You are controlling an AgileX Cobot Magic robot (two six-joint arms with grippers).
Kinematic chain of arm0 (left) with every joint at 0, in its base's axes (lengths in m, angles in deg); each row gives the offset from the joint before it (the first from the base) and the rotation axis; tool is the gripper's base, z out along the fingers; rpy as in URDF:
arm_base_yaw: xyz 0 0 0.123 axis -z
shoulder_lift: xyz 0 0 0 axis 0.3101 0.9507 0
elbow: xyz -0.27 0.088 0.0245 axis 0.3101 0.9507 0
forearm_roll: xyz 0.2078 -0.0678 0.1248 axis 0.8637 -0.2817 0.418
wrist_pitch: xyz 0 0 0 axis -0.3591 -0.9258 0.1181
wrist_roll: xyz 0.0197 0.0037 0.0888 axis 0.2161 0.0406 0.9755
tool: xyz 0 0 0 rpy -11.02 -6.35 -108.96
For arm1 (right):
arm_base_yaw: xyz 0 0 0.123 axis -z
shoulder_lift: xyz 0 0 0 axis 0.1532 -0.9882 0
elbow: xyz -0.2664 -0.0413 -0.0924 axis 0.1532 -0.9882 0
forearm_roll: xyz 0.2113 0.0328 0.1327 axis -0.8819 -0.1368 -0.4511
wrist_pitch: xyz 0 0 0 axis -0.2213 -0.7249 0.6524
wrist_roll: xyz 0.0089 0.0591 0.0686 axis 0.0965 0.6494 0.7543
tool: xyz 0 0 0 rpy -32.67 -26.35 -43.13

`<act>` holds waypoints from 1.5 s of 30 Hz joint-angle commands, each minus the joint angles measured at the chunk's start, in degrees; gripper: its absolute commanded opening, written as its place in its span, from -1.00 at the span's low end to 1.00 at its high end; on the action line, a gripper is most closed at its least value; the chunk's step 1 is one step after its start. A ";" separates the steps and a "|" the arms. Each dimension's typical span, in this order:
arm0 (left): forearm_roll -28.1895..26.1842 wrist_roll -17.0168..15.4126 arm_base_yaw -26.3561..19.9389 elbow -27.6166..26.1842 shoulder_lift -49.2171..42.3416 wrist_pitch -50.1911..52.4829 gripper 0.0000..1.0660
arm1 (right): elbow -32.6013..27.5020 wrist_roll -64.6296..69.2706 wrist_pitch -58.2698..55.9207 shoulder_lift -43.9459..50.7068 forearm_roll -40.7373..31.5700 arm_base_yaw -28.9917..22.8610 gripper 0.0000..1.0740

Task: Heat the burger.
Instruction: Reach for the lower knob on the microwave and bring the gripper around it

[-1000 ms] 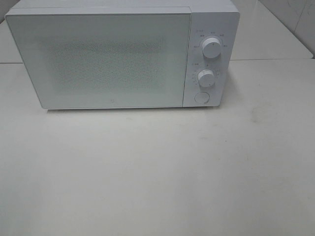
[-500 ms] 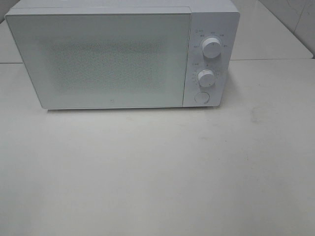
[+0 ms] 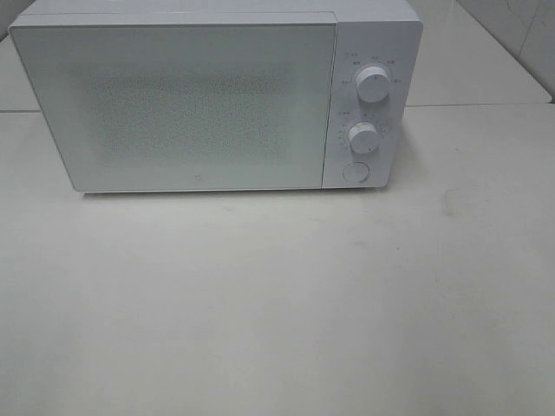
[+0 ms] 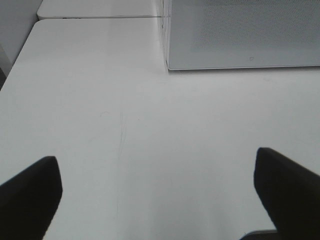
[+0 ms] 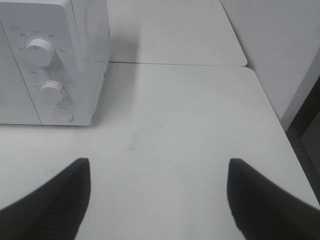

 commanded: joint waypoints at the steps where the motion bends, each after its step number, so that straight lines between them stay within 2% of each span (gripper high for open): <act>1: 0.00 -0.17 -0.11 0.11 -0.97 1.03 0.86 | -0.11 -0.17 7.33 -6.65 0.00 0.29 0.37; 11: 0.00 -0.17 -0.11 0.11 -0.97 1.03 0.86 | -0.86 -0.17 17.93 -17.59 -0.11 0.29 0.37; 18: 0.00 -0.17 -0.11 0.11 -0.97 1.03 0.86 | -2.92 1.20 31.57 -25.38 -0.11 0.29 0.37; 27: 0.00 -0.17 -0.11 0.11 -0.97 1.03 0.86 | -2.98 2.75 43.14 -32.95 0.06 0.29 0.37; 33: 0.00 -0.17 -0.11 0.11 -0.97 1.03 0.86 | -6.07 2.06 55.52 -38.33 -0.17 0.23 0.37; 36: 0.00 -0.17 -0.11 0.11 -0.97 1.03 0.86 | -8.14 -0.52 59.99 -41.31 -2.41 0.23 0.37; 38: 0.00 -0.17 -0.11 0.11 -0.97 1.03 0.86 | -10.71 -6.36 65.43 -44.63 -9.17 0.17 0.37; 41: 0.00 -0.17 -0.11 0.11 -0.97 1.03 0.86 | -11.40 -7.85 66.81 -45.26 -10.89 0.17 0.37; 42: 0.00 -0.17 -0.11 0.11 -0.97 1.03 0.86 | -12.55 -9.68 68.81 -46.18 -13.92 -0.06 0.37; 44: 0.00 -0.17 -0.11 0.11 -0.97 1.03 0.86 | -13.01 -10.83 69.67 -46.41 -15.58 -0.86 0.37; 45: 0.00 -0.17 -0.11 0.11 -0.97 1.03 0.86 | -13.87 -13.98 71.45 -47.04 -18.45 -2.98 0.37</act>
